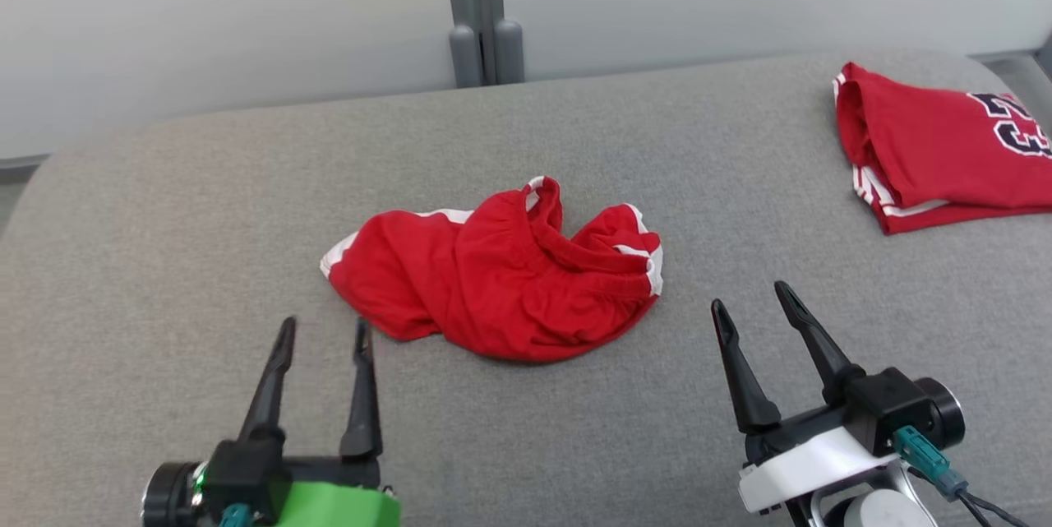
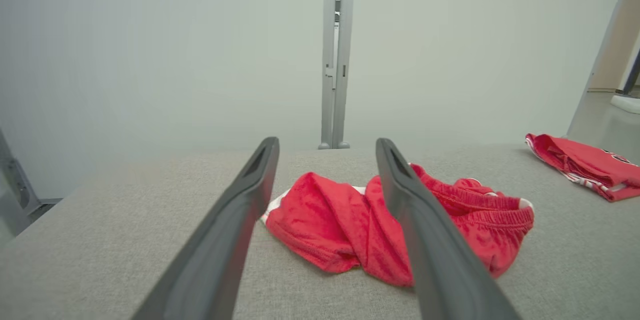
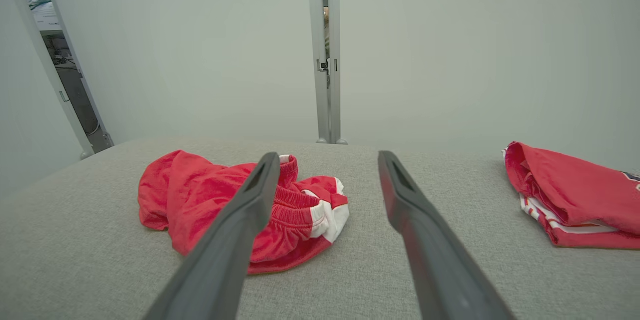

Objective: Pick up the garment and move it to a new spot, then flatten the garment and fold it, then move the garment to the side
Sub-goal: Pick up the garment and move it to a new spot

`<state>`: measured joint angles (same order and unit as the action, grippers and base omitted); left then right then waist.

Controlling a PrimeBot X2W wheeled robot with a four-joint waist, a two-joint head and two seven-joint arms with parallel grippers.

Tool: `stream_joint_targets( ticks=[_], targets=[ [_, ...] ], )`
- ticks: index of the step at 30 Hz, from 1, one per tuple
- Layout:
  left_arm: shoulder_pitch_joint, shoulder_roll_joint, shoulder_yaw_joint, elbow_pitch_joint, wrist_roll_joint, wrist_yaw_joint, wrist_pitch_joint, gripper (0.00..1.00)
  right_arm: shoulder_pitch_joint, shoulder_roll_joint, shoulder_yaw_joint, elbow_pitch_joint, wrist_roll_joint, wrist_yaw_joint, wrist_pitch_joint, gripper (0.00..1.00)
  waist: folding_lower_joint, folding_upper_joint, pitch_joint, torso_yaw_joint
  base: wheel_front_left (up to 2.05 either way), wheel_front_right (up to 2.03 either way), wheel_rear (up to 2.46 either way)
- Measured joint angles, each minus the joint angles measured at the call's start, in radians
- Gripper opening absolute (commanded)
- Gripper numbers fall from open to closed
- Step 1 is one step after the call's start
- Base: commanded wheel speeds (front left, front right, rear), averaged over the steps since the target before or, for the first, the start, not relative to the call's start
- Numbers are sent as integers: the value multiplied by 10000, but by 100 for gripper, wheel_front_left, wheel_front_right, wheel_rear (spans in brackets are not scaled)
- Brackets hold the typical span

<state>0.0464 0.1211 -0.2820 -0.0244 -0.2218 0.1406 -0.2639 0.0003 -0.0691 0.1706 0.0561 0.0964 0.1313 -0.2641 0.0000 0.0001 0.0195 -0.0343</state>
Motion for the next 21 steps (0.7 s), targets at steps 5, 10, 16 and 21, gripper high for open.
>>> stream_joint_targets(
  ticks=[5,10,16,21],
  targets=[
    [1056,-374,709,-602,414,-370,-2,100,384,15,-54,98,88,0,0,100,0,0,-408,210,0,0,0],
    [1518,-520,926,-564,1020,-872,0,100,642,-82,-153,284,184,0,0,100,0,0,-657,338,0,0,0],
    [1547,-663,963,-675,1189,-1045,0,100,765,-35,-245,464,255,0,0,100,0,0,-708,452,0,0,0],
    [1547,-690,961,-667,1246,-1101,0,100,765,4,-199,537,253,0,0,100,0,0,-683,511,0,0,0]
  ],
)
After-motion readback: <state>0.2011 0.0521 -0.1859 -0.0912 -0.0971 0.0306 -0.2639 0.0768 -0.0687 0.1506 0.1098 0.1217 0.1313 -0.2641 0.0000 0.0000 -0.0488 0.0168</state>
